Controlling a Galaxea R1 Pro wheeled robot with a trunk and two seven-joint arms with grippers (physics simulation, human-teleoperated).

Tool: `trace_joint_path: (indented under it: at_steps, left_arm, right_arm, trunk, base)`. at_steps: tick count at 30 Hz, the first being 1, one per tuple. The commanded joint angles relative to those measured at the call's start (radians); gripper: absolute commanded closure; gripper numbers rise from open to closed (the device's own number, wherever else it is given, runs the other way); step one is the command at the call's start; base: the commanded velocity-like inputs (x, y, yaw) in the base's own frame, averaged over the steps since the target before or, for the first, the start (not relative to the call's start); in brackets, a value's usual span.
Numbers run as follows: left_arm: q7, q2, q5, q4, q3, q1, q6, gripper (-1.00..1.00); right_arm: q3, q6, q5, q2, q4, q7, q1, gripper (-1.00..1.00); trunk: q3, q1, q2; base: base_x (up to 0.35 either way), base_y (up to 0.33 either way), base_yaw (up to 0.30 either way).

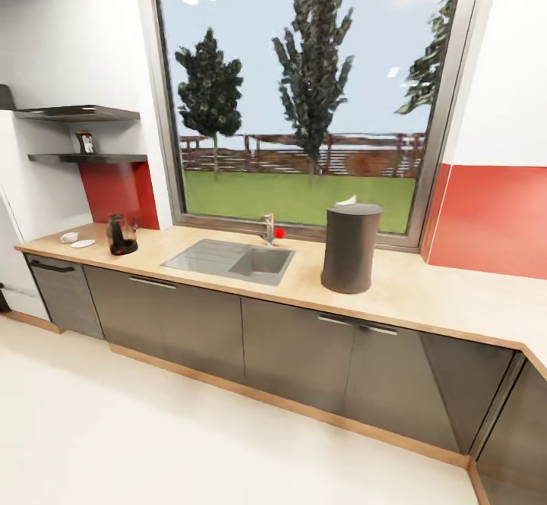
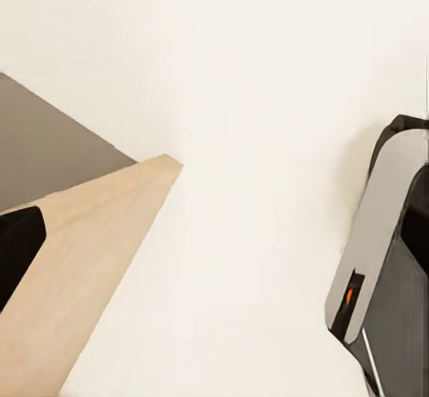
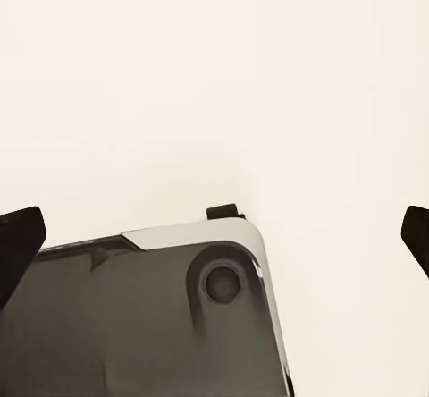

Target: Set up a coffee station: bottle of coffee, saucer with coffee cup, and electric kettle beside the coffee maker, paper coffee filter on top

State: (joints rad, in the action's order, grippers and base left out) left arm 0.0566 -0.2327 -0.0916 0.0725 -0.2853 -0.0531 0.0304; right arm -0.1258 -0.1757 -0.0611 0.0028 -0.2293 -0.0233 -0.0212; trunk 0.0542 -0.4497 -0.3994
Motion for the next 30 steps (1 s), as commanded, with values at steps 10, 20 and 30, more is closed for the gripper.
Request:
trace_joint_path:
  at_steps: [10,20,30]
  left_arm:
    - [0.003,0.030,-0.007,0.007,-0.008,-0.001,0.006,-1.00]
    - [0.003,0.030,-0.006,0.008,-0.013,-0.001,0.007,-1.00]
    - [0.003,0.030,-0.007,0.008,-0.014,-0.001,0.017,-1.00]
  right_arm:
    - [0.000,-0.004,-0.005,0.000,0.001,0.001,0.000,-1.00]
    - [0.001,-0.004,-0.005,0.000,0.001,0.000,0.000,-1.00]
    - [0.002,-0.004,-0.005,0.000,0.001,0.000,0.000,-1.00]
  trunk:
    - [-0.001,0.000,-0.001]
    - [-0.007,0.000,-0.001]
    - [-0.013,0.000,-0.001]
  base:
    - [0.107,0.024,0.027]
    - [0.325,0.074,0.222]
    - [0.333,0.076,0.251]
